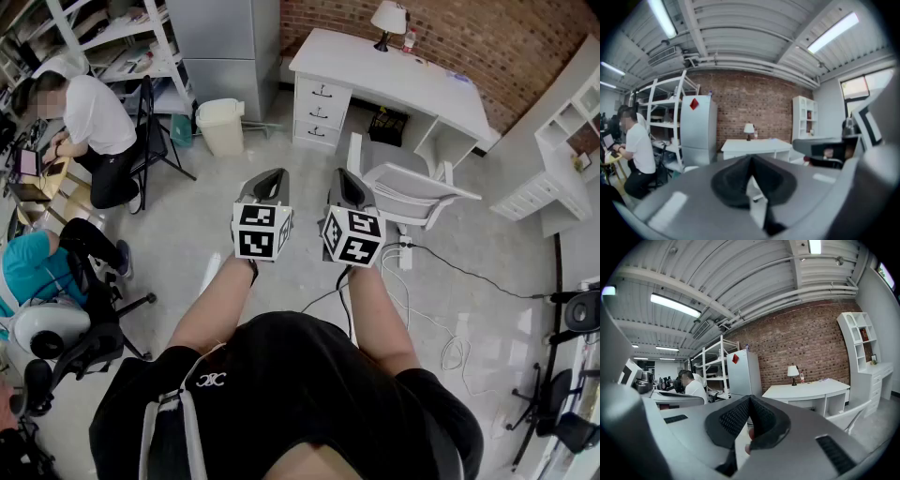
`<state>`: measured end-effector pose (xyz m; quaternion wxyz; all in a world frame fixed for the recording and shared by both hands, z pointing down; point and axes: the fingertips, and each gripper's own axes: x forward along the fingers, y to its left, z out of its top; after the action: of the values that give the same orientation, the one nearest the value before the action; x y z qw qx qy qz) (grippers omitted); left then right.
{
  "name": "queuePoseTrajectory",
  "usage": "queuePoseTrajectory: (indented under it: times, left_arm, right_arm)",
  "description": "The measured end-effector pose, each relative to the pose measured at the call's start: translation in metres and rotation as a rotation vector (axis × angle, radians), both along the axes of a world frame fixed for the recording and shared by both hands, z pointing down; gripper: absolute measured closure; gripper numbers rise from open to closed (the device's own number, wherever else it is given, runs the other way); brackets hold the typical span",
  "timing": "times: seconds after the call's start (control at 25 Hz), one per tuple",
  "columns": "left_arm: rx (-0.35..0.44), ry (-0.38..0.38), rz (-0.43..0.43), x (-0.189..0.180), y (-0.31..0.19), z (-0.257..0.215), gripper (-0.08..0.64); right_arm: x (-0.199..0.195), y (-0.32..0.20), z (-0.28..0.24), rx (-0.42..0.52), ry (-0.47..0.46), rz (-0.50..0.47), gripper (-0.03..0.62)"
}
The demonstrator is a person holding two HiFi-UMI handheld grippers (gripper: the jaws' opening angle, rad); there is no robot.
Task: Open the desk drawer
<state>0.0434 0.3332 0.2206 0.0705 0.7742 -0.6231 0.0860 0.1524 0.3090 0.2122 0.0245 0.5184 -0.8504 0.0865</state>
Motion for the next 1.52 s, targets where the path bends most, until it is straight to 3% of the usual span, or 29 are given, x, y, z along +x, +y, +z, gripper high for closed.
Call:
queuePoseTrajectory:
  times: [0.88, 1.24, 1.52]
  left_arm:
    - [-0.045, 0.016, -0.002, 0.051, -0.018, 0.018, 0.561]
    - [-0.057, 0.032, 0.061, 0.070, -0.062, 0.031, 0.561]
    - [-0.054, 0.050, 0.115, 0.076, -0.124, 0.042, 0.561]
  right_arm:
    - [0.046, -0.011, 0.023, -0.022, 0.039, -0.022, 0.595]
    - [0.061, -0.043, 0.035, -0.026, 0.040, -0.006, 0.595]
    - [0.059, -0.098, 0.040, 0.004, 0.064, 0.017, 0.595]
